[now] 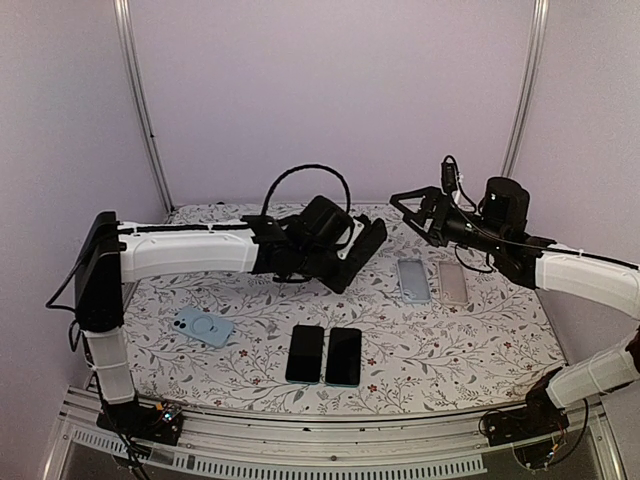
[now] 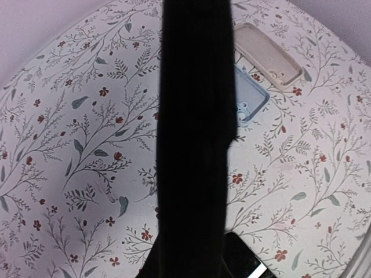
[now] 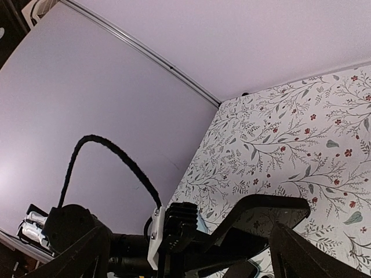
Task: Take the phone out of the phone case
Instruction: Remove the corner of the phone case from the bottom right corner of the phone case.
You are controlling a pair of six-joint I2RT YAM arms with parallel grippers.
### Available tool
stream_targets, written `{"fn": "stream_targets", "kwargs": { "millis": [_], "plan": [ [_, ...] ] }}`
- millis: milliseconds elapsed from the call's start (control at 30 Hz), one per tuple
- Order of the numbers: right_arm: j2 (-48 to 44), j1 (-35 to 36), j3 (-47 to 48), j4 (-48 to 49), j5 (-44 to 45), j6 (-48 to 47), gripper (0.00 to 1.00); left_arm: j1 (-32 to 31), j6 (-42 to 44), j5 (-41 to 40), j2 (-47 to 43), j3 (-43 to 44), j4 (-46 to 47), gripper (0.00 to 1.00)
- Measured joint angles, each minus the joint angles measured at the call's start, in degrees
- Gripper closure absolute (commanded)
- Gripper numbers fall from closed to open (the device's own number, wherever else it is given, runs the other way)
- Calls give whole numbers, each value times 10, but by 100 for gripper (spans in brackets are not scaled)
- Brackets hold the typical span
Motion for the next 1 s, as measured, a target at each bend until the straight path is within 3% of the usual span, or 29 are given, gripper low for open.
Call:
{"fn": "stream_targets", "kwargs": {
  "millis": [167,500,700,1000],
  "plan": [
    [-5,0,0,-5,5,-27,3,57,-60,161,-65,-89,71,100],
    [19,7,0,7,-36,-37,7,148,-219,446,-144,-234,323,100],
    [57,33,0,31,-65,-29,12,156,-306,550,-144,-263,444,100],
    [100,48,21,92,-101,4,33,157,-363,609,-139,-263,523,100]
  ]
}}
